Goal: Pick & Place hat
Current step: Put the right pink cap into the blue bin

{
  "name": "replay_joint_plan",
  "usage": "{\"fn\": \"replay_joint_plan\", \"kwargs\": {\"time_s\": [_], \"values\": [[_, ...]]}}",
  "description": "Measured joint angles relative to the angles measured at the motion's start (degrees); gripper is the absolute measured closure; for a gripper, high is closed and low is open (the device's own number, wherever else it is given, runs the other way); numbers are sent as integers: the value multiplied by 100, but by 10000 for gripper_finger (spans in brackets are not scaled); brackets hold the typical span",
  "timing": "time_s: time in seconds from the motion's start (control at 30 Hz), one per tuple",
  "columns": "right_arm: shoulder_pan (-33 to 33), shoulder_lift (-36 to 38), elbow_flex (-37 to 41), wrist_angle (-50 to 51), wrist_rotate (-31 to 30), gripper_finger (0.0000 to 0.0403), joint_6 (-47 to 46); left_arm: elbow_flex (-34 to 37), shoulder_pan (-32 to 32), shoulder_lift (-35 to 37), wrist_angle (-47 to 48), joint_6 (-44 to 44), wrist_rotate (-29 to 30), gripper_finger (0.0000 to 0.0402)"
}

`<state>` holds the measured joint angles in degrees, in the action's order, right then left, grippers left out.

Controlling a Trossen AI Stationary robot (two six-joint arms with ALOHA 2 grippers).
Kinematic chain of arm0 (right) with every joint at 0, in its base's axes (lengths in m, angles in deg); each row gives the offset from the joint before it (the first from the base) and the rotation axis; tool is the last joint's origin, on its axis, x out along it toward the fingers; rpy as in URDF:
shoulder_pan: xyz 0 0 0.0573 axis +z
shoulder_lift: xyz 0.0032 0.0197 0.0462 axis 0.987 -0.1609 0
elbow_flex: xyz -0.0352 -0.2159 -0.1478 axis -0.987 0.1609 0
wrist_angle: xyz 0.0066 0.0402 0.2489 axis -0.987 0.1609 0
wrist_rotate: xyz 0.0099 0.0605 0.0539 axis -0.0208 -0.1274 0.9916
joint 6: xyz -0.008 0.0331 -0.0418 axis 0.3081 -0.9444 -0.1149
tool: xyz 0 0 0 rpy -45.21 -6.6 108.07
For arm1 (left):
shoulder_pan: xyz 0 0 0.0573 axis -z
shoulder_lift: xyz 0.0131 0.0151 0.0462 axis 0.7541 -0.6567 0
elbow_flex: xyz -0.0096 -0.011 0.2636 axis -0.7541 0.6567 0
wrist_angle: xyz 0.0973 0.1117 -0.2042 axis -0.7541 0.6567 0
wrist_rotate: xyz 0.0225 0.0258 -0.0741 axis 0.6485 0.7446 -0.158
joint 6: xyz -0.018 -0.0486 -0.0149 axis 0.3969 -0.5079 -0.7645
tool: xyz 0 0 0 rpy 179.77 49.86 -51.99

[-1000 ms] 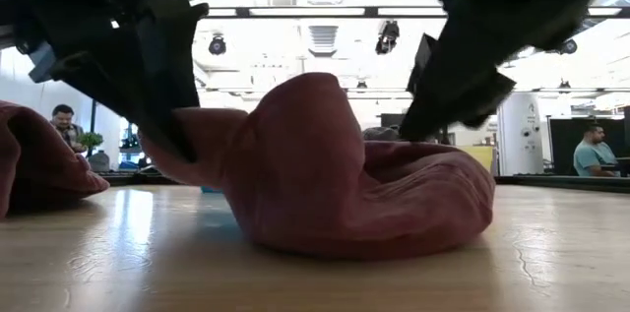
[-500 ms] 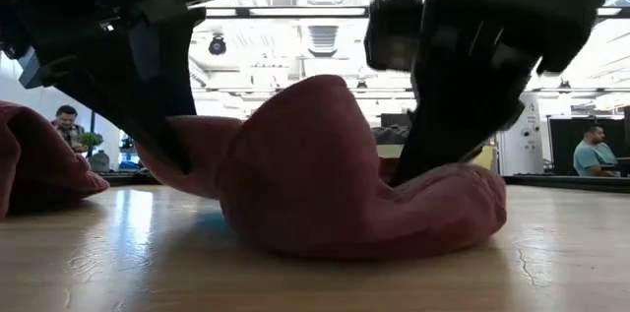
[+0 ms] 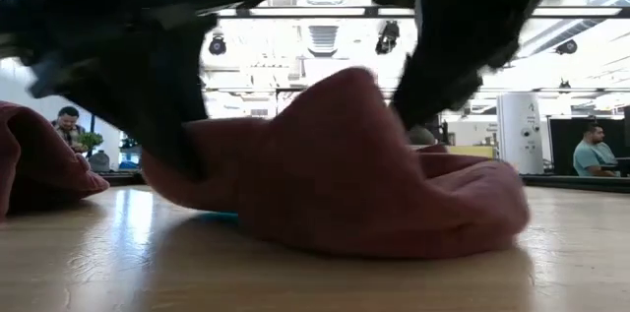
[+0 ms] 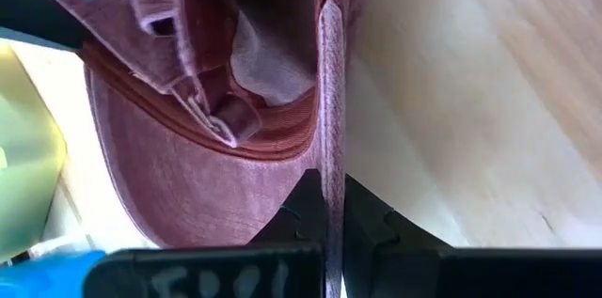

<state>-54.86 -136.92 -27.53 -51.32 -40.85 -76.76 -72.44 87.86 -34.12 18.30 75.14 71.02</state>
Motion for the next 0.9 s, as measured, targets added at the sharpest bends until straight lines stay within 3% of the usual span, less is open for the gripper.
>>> {"fn": "replay_joint_plan", "kwargs": {"time_s": [0.23,0.63,0.8,0.9], "values": [[348,37,-247,11,-107,227,896,0,-68,0,-153,238,75,397],[536,-804,-340,-604,350,227,661,0,-125,0,-984,764,164,397],[578,-1256,-723,-670,875,227,845,12,-236,0,-1068,914,113,397],[613,-1556,-1006,-326,700,227,869,31,-299,0,-1069,1063,82,397]]}}
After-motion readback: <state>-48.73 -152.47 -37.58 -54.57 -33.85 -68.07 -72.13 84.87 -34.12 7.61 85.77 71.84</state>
